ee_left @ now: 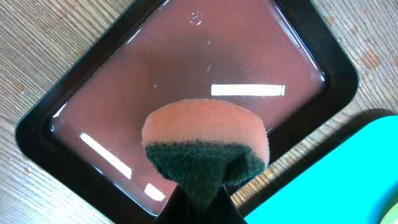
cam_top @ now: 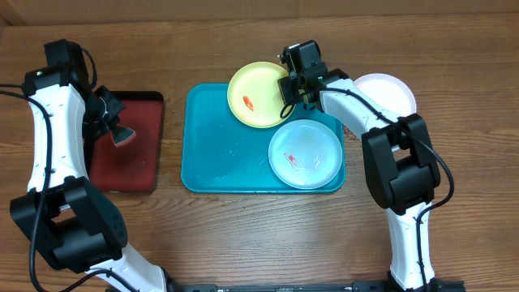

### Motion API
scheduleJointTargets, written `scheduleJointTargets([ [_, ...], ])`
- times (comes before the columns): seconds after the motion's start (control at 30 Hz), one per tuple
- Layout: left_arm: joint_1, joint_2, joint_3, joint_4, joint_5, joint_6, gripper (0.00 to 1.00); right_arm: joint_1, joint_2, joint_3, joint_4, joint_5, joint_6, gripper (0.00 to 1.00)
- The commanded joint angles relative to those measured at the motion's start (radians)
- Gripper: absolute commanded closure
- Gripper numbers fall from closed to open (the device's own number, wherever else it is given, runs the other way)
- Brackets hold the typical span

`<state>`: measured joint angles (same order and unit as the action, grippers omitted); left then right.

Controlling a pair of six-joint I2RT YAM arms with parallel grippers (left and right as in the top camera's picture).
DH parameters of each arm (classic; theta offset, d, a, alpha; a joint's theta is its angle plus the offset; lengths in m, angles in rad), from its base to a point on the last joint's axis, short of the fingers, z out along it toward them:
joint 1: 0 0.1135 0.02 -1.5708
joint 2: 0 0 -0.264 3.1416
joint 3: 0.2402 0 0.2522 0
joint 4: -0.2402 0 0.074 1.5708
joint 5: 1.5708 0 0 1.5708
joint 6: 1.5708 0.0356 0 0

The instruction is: Clean dirty plates on tray and stack at the side

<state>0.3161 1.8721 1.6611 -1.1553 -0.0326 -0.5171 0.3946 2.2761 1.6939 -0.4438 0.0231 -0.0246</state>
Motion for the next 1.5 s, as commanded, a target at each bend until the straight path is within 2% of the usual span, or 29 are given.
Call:
scheduleJointTargets([
  [0.0, 0.004, 0.005, -0.004, 0.005, 0.008, 0.016, 0.96, 0.011, -0.001, 0.001, 0.031, -0.01, 0.002, 0.57],
  [0.1, 0.004, 0.005, -0.004, 0.006, 0.008, 0.016, 0.96, 0.021, -0.001, 0.001, 0.027, -0.015, 0.002, 0.76],
  [0.27, 0.004, 0.005, -0.004, 0.012, 0.008, 0.016, 0.96, 0.057, -0.006, 0.01, -0.039, -0.072, 0.003, 0.92],
  [0.37, 0.004, 0.005, -0.004, 0.013, 0.008, 0.016, 0.96, 0.093, -0.014, 0.035, -0.108, -0.078, 0.032, 0.96],
  [0.47, 0.004, 0.005, -0.004, 0.016, 0.008, 0.016, 0.96, 0.139, -0.024, 0.07, -0.183, -0.076, 0.043, 0.96],
  [0.53, 0.004, 0.005, -0.004, 0.015, 0.008, 0.016, 0.96, 0.162, -0.026, 0.093, -0.216, -0.07, 0.049, 0.83],
  [0.67, 0.004, 0.005, -0.004, 0.013, 0.008, 0.016, 0.96, 0.182, -0.026, 0.114, -0.209, -0.058, 0.062, 0.68],
  [0.9, 0.004, 0.005, -0.004, 0.007, 0.008, 0.016, 0.95, 0.177, -0.007, 0.1, -0.112, -0.058, -0.03, 0.64],
  [1.3, 0.002, 0.005, -0.004, 0.005, 0.081, 0.048, 0.96, 0.186, 0.059, 0.1, -0.092, -0.1, -0.029, 0.63],
  [1.37, -0.003, 0.005, -0.004, 0.004, 0.09, 0.05, 0.96, 0.187, 0.059, 0.1, -0.096, -0.101, -0.026, 0.67],
  [1.47, -0.023, 0.005, -0.004, 0.003, 0.113, 0.077, 0.96, 0.187, 0.059, 0.1, -0.117, -0.1, 0.019, 0.79],
])
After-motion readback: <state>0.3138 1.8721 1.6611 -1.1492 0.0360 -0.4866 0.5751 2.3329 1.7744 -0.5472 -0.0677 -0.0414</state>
